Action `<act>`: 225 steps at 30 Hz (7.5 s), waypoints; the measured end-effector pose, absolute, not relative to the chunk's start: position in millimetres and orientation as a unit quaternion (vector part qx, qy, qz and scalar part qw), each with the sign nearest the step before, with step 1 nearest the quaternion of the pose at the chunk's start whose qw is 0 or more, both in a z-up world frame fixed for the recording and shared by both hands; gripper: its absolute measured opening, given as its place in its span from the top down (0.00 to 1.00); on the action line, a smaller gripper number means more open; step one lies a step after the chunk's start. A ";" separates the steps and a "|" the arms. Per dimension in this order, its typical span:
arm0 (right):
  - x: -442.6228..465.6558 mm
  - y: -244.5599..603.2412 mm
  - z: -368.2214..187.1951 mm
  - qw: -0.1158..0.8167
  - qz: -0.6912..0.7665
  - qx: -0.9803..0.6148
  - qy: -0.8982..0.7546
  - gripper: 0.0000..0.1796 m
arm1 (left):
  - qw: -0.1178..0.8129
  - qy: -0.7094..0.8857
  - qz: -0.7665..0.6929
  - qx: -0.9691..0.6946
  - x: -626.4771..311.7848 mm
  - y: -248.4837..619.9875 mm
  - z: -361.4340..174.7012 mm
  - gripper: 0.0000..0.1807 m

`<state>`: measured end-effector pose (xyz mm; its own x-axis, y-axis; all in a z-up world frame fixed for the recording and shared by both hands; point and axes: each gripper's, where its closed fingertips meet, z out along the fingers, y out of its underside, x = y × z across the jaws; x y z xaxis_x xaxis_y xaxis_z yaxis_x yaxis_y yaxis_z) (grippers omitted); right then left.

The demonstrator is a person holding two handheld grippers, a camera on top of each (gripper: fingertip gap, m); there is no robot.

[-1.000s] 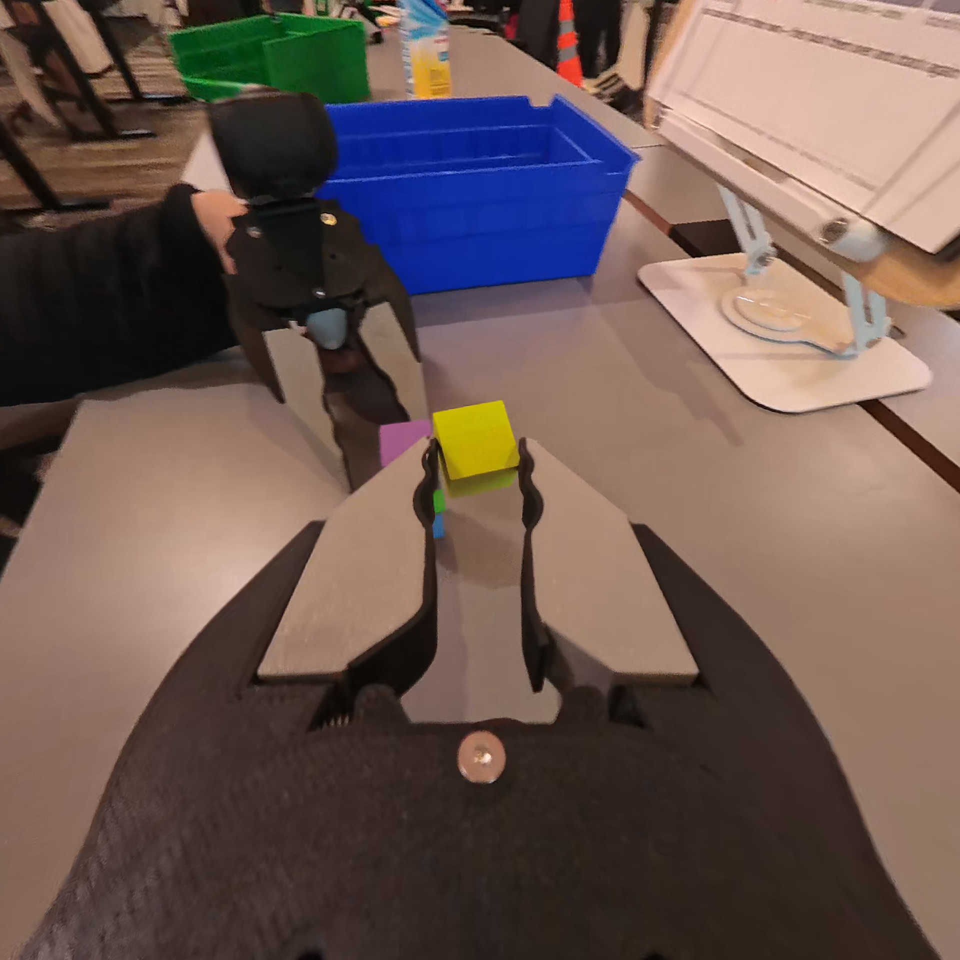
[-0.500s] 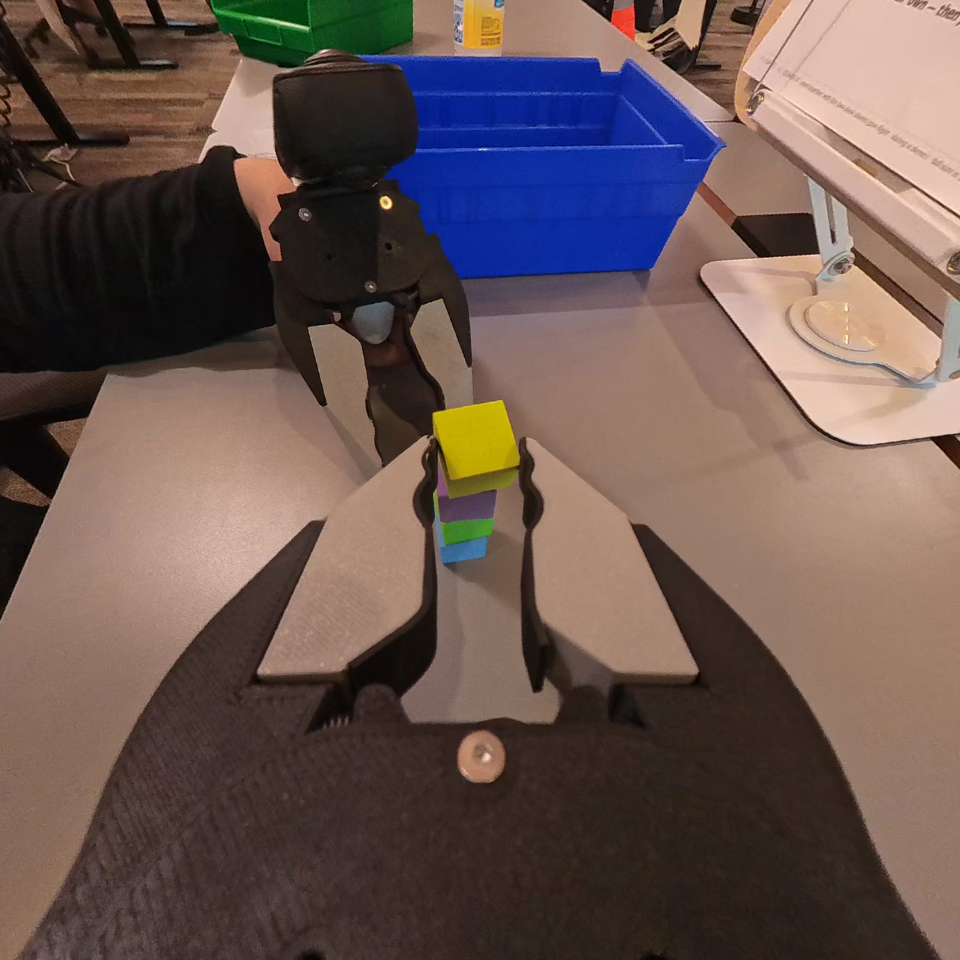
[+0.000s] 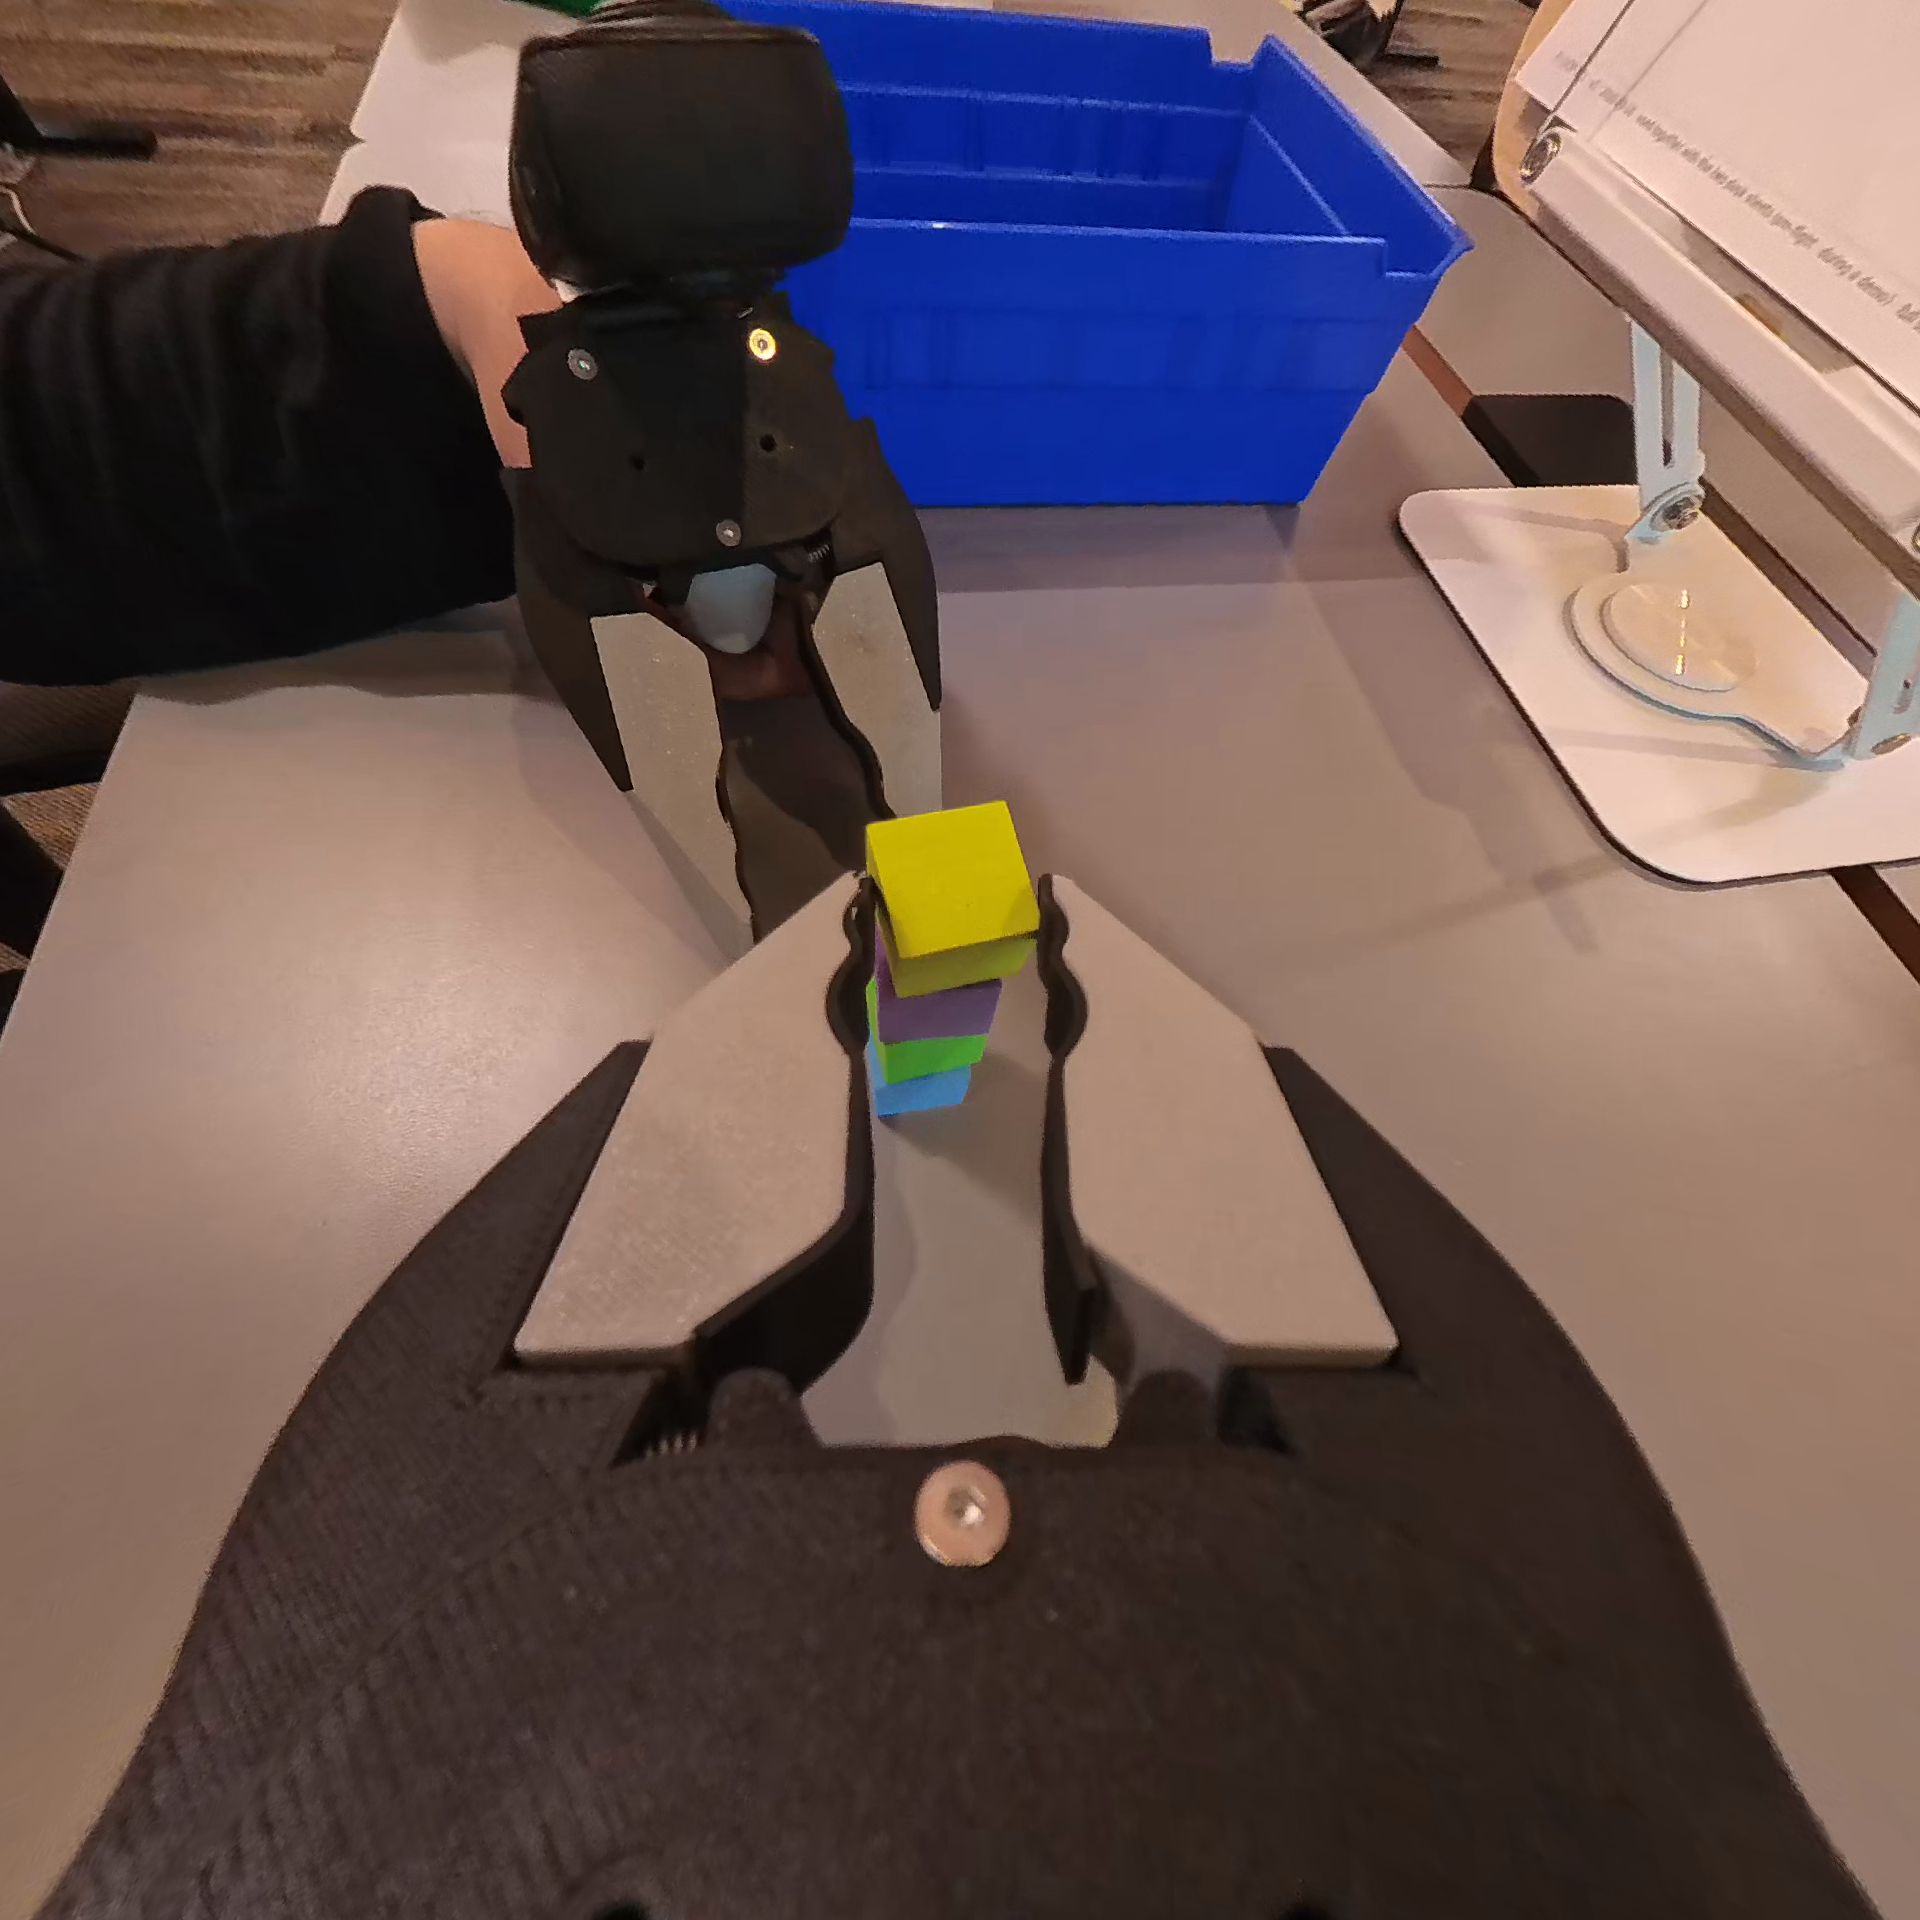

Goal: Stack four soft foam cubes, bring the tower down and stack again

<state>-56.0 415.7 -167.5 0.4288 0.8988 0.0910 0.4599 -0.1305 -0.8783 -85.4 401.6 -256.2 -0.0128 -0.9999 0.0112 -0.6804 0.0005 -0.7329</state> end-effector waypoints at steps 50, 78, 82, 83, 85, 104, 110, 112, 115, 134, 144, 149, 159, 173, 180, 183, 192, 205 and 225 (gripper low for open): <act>24.6 465.8 -114.7 0.614 -0.072 -0.725 -0.305 0.86 | 0.277 0.650 -0.289 -0.646 -85.5 401.5 -256.0 0.73; -82.9 308.9 -206.6 0.266 0.278 -0.647 -0.659 1.00 | 0.277 0.650 -0.289 -0.646 -85.2 401.7 -256.0 0.73; -81.1 358.3 -230.1 0.301 0.194 -0.707 -0.609 1.00 | 0.277 0.650 -0.289 -0.646 -85.2 401.6 -256.0 0.73; -77.2 379.4 -230.0 0.325 0.165 -0.730 -0.578 1.00 | 0.278 0.650 -0.289 -0.646 -85.2 401.5 -256.0 0.73; -62.0 412.6 -225.8 0.363 0.116 -0.766 -0.518 1.00 | 0.278 0.650 -0.289 -0.646 -85.1 401.6 -256.0 0.73; 12.7 465.0 -194.1 0.461 0.065 -0.809 -0.359 1.00 | 0.277 0.649 -0.289 -0.646 -85.0 401.5 -256.1 0.73; 42.8 476.6 -240.2 0.385 0.071 -0.866 -0.312 0.96 | 0.288 0.617 -0.269 -0.681 -88.4 425.0 -255.8 0.83; 47.1 476.9 -251.5 0.365 0.088 -0.877 -0.300 0.94 | 0.295 0.591 -0.272 -0.700 -91.1 437.2 -255.6 0.88; 47.4 479.1 -256.0 0.363 0.121 -0.880 -0.281 0.92 | 0.288 0.597 -0.284 -0.693 -89.6 435.4 -255.0 0.87; 36.5 481.7 -253.9 0.374 0.173 -0.872 -0.265 0.91 | 0.361 0.641 -0.212 -0.643 -24.7 413.8 -251.6 0.81; 35.5 480.6 -253.7 0.373 0.176 -0.871 -0.267 0.90 | 0.468 0.565 -0.188 -0.653 -39.4 455.3 -216.3 0.81; 35.6 480.9 -253.8 0.373 0.174 -0.871 -0.267 0.90 | 0.505 0.502 -0.166 -0.682 -49.0 487.1 -203.5 0.83; 35.1 481.1 -253.9 0.373 0.176 -0.871 -0.268 0.90 | 0.423 0.466 -0.196 -0.751 -31.3 509.8 -228.6 0.74; 32.2 479.6 -254.4 0.375 0.164 -0.869 -0.279 0.89 | 0.408 0.551 -0.237 -0.689 -52.5 496.7 -190.5 0.86; 30.7 479.4 -254.4 0.375 0.167 -0.868 -0.280 0.89 | 0.313 0.654 -0.253 -0.641 -90.8 447.9 -211.9 0.86; 30.6 479.4 -254.4 0.374 0.168 -0.868 -0.279 0.89 | 0.292 0.707 -0.256 -0.591 -91.9 423.9 -219.6 0.86; 30.0 478.7 -254.5 0.374 0.167 -0.868 -0.282 0.88 | 0.274 0.780 -0.223 -0.517 -92.4 398.6 -240.1 0.86; 29.6 478.3 -254.1 0.373 0.170 -0.868 -0.281 0.88 | 0.431 0.668 -0.258 -0.550 -69.8 444.7 -189.0 0.71; 29.5 478.2 -253.4 0.370 0.183 -0.867 -0.277 0.88 | 0.298 0.737 -0.231 -0.561 -42.2 478.9 -249.5 0.81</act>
<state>29.5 478.2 -253.4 0.7790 0.6169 -0.1124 0.3458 -0.5721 -0.7437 -42.2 478.9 -249.5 -0.1923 -0.9647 -0.1799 -0.6902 0.2633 -0.6741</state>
